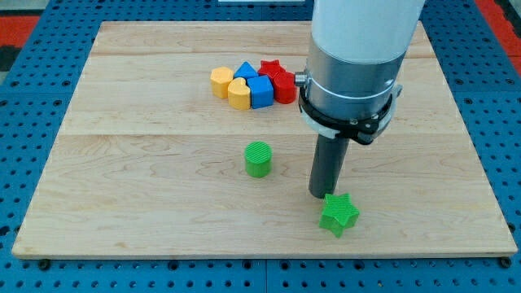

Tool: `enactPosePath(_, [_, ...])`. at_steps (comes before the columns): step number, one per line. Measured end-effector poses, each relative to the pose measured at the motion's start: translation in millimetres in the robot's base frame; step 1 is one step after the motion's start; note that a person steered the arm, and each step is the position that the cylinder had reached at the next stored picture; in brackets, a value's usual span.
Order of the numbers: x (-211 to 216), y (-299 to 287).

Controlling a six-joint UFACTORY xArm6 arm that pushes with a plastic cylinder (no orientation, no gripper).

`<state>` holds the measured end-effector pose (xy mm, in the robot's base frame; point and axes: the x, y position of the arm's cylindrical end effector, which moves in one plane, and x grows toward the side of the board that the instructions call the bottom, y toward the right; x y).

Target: Place the green circle at the left side of the group of blocks

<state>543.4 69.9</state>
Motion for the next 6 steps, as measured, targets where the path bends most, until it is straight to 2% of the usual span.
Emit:
enactPosePath(2, [31.2, -47.2])
enactPosePath(3, [22.9, -88.5])
enactPosePath(6, [-31.0, -56.0])
